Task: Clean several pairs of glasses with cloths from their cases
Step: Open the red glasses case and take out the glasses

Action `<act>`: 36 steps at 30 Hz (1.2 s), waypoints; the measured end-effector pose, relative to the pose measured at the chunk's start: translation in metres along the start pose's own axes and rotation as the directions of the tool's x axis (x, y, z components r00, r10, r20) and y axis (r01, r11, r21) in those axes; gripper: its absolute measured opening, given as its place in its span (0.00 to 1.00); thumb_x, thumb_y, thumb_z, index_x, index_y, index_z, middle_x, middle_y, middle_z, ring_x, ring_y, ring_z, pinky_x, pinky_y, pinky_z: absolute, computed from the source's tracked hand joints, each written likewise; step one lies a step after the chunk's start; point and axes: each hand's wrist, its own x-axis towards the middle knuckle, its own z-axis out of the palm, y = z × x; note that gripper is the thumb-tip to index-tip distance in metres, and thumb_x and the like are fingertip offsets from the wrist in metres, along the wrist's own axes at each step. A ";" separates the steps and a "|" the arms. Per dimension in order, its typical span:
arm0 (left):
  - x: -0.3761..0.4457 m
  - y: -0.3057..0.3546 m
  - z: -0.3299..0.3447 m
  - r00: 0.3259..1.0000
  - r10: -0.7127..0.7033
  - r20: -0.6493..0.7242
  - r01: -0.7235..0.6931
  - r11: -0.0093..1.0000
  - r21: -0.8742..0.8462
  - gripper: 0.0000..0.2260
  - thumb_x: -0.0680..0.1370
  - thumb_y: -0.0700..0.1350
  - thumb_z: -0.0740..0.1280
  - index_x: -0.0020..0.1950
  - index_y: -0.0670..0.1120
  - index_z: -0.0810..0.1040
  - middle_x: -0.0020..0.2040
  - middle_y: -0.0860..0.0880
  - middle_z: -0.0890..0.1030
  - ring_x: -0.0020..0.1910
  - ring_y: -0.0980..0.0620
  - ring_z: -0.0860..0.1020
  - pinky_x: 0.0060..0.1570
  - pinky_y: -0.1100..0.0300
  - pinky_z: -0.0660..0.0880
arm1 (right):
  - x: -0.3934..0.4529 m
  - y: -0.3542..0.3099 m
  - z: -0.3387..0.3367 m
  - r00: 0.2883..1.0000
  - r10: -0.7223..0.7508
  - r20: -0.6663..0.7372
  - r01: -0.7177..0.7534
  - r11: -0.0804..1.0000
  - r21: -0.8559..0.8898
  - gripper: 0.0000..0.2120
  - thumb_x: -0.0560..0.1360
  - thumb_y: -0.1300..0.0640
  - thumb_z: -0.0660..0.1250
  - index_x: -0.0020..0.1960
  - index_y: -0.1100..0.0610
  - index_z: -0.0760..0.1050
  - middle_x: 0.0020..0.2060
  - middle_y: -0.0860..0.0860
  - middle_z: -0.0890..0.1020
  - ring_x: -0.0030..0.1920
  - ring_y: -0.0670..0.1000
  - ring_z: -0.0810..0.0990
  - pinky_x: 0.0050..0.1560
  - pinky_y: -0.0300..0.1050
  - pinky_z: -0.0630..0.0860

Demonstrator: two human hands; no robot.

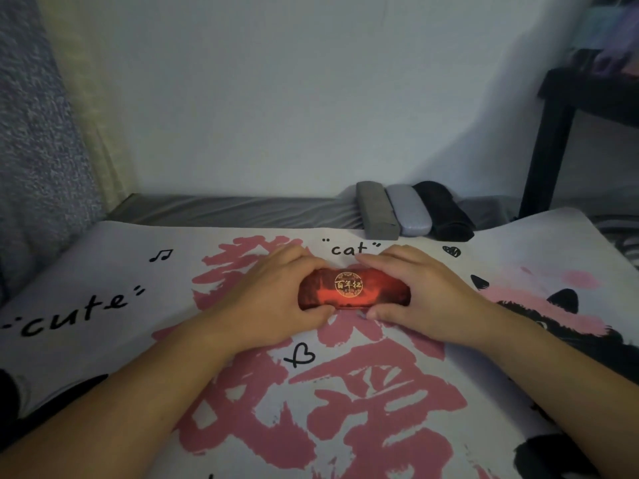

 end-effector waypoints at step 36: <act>-0.015 0.006 -0.013 0.982 -0.111 0.153 0.129 0.986 -0.109 0.28 0.73 0.59 0.74 0.72 0.61 0.72 0.57 0.65 0.72 0.60 0.68 0.69 0.55 0.74 0.65 | -0.013 -0.004 -0.017 0.987 0.026 0.156 -0.072 0.952 0.297 0.24 0.71 0.44 0.78 0.64 0.34 0.76 0.53 0.42 0.78 0.58 0.40 0.75 0.61 0.34 0.69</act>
